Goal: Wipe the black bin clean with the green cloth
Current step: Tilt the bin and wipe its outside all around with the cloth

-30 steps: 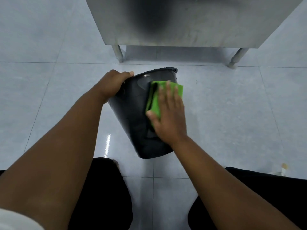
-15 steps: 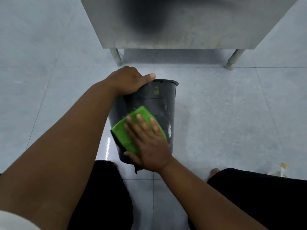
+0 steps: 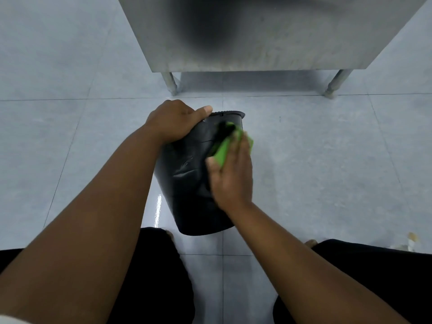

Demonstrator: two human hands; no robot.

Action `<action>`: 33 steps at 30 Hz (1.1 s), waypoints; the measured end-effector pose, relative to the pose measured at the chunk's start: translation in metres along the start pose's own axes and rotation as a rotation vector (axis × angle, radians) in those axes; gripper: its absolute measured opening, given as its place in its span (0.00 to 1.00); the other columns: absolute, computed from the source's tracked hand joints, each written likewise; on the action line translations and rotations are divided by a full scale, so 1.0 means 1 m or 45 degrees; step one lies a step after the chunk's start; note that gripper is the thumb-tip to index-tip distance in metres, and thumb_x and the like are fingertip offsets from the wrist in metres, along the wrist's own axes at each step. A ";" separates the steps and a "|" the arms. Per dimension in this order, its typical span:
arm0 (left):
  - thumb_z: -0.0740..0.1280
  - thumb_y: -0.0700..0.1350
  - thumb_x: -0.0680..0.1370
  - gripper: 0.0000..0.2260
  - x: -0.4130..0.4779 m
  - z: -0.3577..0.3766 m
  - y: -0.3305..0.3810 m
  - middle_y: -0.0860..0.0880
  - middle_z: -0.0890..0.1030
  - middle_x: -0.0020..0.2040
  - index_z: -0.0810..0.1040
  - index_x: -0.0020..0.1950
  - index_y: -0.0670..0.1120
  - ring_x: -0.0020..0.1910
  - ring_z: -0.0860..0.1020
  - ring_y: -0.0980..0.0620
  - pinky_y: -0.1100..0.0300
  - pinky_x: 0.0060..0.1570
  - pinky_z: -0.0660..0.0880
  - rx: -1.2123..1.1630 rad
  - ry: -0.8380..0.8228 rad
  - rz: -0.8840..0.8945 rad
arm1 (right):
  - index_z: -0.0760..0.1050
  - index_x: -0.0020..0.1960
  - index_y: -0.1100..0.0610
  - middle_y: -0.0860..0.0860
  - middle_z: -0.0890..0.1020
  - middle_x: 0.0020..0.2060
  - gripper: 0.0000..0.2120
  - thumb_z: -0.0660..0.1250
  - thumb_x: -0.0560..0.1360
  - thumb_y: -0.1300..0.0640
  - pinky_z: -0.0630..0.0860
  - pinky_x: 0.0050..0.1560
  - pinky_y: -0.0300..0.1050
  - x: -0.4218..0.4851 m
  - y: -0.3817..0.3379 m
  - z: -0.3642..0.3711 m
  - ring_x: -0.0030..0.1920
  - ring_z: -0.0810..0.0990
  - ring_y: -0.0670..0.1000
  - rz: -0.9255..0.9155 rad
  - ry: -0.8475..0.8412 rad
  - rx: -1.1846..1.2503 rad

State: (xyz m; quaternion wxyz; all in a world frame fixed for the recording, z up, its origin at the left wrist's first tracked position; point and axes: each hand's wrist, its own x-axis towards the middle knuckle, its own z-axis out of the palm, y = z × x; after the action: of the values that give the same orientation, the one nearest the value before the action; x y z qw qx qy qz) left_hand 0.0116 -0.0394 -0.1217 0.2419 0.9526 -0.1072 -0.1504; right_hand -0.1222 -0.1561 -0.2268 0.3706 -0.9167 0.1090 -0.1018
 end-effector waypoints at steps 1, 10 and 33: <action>0.56 0.69 0.77 0.32 0.000 0.001 0.004 0.47 0.76 0.32 0.74 0.31 0.43 0.41 0.77 0.44 0.53 0.47 0.72 0.035 -0.011 0.013 | 0.52 0.81 0.57 0.60 0.54 0.80 0.37 0.54 0.80 0.37 0.47 0.80 0.60 -0.004 -0.010 0.005 0.80 0.49 0.62 -0.255 0.005 -0.237; 0.53 0.67 0.79 0.27 0.001 0.004 0.021 0.43 0.79 0.57 0.79 0.49 0.46 0.57 0.75 0.41 0.48 0.59 0.71 0.125 -0.079 -0.106 | 0.77 0.69 0.54 0.51 0.73 0.73 0.26 0.70 0.74 0.44 0.39 0.79 0.61 -0.014 -0.021 0.010 0.79 0.59 0.60 -1.324 -0.312 -0.559; 0.52 0.65 0.81 0.29 -0.007 0.003 0.024 0.48 0.78 0.57 0.81 0.58 0.44 0.56 0.75 0.46 0.55 0.53 0.66 -0.196 -0.337 -0.144 | 0.72 0.73 0.56 0.55 0.68 0.76 0.25 0.50 0.80 0.52 0.26 0.72 0.67 -0.062 -0.039 0.032 0.80 0.53 0.62 -1.266 -0.678 -1.174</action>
State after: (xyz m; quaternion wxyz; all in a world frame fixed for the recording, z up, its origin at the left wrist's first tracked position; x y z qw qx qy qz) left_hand 0.0011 -0.0594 -0.1104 0.2891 0.9075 -0.0724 -0.2959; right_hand -0.1682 -0.0908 -0.2289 -0.1293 -0.9146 -0.3825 0.0244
